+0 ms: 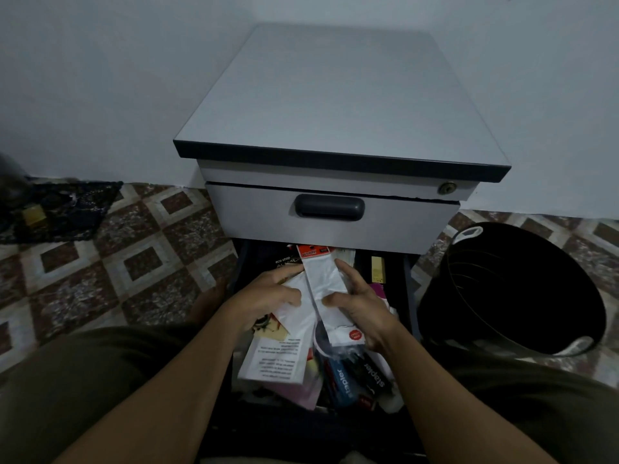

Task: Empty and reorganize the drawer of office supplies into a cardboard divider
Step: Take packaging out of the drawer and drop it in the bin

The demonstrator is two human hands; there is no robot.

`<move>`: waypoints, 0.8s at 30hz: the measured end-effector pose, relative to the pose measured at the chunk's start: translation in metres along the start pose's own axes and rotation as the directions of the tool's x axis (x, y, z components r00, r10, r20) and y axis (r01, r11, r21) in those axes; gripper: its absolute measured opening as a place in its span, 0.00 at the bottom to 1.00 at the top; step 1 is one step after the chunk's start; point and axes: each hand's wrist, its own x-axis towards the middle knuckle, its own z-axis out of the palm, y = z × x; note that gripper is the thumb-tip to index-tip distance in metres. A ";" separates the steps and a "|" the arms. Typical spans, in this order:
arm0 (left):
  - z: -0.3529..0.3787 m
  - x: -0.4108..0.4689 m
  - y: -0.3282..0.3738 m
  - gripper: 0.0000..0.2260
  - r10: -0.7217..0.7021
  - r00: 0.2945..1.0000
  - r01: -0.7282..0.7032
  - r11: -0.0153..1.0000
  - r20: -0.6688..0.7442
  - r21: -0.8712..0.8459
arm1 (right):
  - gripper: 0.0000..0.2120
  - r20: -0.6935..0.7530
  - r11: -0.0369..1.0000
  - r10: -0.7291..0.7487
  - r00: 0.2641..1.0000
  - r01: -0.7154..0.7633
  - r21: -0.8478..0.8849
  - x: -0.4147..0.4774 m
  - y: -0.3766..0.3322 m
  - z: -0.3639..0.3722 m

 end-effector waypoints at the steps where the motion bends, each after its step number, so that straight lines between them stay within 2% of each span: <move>1: 0.000 -0.002 0.001 0.28 0.005 1.000 -0.005 1.000 -0.003 0.009 | 0.36 -0.002 1.000 0.002 1.000 -0.002 0.003 -0.002 -0.001 0.000; 7: 0.004 -0.018 0.008 0.38 0.062 0.998 -0.062 0.998 -0.028 -0.009 | 0.35 -0.007 0.999 -0.020 1.000 0.020 -0.033 -0.024 -0.014 0.006; 14: 0.013 -0.051 0.015 0.32 0.013 1.000 -0.014 0.999 0.021 0.032 | 0.34 -0.041 0.998 -0.027 0.999 0.025 -0.055 -0.059 -0.017 0.013; 18: 0.016 -0.068 0.014 0.35 -0.012 1.000 0.012 0.998 0.009 0.062 | 0.35 -0.066 0.992 -0.056 0.996 0.047 -0.121 -0.080 -0.014 0.018; 24: 0.024 -0.094 0.018 0.34 0.019 1.000 -0.019 0.996 -0.008 0.093 | 0.36 -0.068 0.991 -0.066 0.995 0.057 -0.119 -0.108 -0.014 0.021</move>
